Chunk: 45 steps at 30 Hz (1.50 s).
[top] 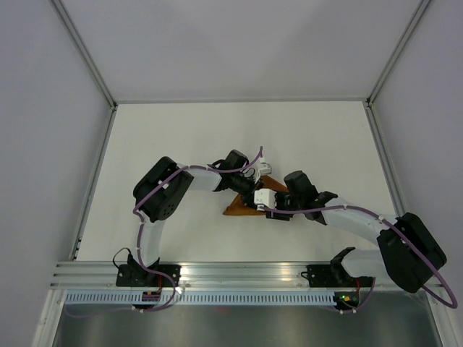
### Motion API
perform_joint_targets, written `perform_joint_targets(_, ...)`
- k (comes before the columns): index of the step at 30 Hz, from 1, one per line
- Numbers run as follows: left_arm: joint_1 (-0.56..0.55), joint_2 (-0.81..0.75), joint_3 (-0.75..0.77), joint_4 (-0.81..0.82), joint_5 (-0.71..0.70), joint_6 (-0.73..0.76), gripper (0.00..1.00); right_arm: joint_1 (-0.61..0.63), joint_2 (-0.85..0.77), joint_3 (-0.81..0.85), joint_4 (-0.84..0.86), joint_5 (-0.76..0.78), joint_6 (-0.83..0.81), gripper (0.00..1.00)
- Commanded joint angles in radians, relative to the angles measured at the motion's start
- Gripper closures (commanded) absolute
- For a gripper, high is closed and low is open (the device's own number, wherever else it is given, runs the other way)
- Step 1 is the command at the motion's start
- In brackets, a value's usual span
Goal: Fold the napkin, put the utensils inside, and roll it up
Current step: Roll the napkin with the utensil
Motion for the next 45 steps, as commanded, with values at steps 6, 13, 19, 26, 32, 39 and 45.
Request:
perform_joint_targets(6, 0.000, 0.068, -0.022, -0.131, -0.094, -0.009, 0.98, 0.011, 0.055, -0.005, 0.029, 0.030, -0.017, 0.49)
perform_joint_targets(13, -0.001, 0.065, -0.016, -0.129, -0.106, -0.017, 0.97, 0.011, 0.113, 0.005, 0.018, 0.028, -0.021, 0.66)
perform_joint_targets(19, 0.004, 0.033, -0.011, -0.123, -0.161, -0.055, 0.80, 0.011, 0.129, 0.012, -0.019, 0.020, -0.033, 0.94)
perform_joint_targets(26, 0.045, -0.111, -0.068, 0.019, -0.181, -0.179, 0.65, -0.023, 0.170, 0.057, -0.103, -0.054, -0.063, 0.99)
perform_joint_targets(32, 0.061, -0.206, -0.097, 0.085, -0.236, -0.222, 0.60, -0.078, 0.241, 0.135, -0.234, -0.137, -0.099, 0.99)
perform_joint_targets(39, 0.116, -0.361, -0.258, 0.262, -0.439, -0.287, 0.60, -0.146, 0.362, 0.265, -0.395, -0.234, -0.165, 1.00)
perform_joint_targets(45, 0.125, -0.554, -0.491, 0.550, -0.611, -0.259, 0.64, -0.204, 0.579, 0.457, -0.624, -0.295, -0.237, 1.00)
